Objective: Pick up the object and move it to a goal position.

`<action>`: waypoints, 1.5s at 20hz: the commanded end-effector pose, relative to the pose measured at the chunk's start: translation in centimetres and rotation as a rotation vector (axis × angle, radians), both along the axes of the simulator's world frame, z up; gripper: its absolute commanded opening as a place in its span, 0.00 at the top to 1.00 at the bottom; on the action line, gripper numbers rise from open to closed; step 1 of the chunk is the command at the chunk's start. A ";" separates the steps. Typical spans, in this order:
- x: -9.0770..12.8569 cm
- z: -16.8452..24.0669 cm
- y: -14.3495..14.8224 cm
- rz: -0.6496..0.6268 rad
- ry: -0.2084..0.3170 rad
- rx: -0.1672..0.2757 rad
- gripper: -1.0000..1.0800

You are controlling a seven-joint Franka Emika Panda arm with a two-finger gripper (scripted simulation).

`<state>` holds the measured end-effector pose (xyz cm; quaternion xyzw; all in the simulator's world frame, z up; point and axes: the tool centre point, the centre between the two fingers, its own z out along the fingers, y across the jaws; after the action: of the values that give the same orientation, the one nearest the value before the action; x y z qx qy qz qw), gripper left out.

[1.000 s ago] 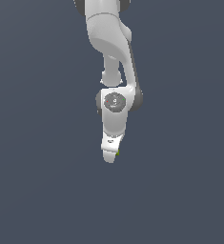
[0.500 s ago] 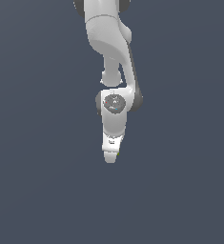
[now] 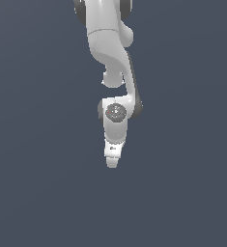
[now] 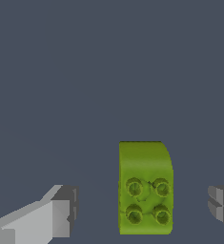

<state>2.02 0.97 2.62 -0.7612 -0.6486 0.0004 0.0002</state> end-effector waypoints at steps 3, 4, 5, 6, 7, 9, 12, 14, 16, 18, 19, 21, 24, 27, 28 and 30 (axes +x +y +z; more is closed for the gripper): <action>0.1 -1.3 0.0 0.001 -0.001 0.000 0.04; 0.1 -1.4 0.0 0.001 -0.001 0.000 0.04; 0.1 -1.4 0.0 0.001 -0.001 0.000 0.04; 0.1 -1.4 0.0 0.001 -0.001 0.000 1.00; 0.1 -1.4 0.0 0.001 -0.001 0.000 1.00; 0.1 -1.4 0.0 0.001 -0.001 0.000 1.00; 0.1 -1.4 0.0 0.001 -0.001 0.000 1.00; 0.1 -1.4 0.0 0.001 -0.001 0.000 1.00; 0.1 -1.4 0.0 0.001 -0.001 0.000 1.00; 0.1 -1.3 0.0 0.001 -0.001 0.000 1.00; 0.0 -1.2 0.1 0.001 -0.001 0.000 1.00; -0.1 -0.8 0.3 0.001 -0.001 0.000 1.00; -0.4 0.1 0.8 0.001 -0.001 -0.001 1.00; -0.9 1.4 1.5 0.001 -0.001 -0.001 1.00; -1.1 1.9 1.8 0.001 -0.001 -0.001 1.00; -1.5 3.1 2.5 0.001 -0.001 -0.001 1.00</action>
<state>0.78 2.92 4.79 -0.7610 -0.6488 0.0010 -0.0001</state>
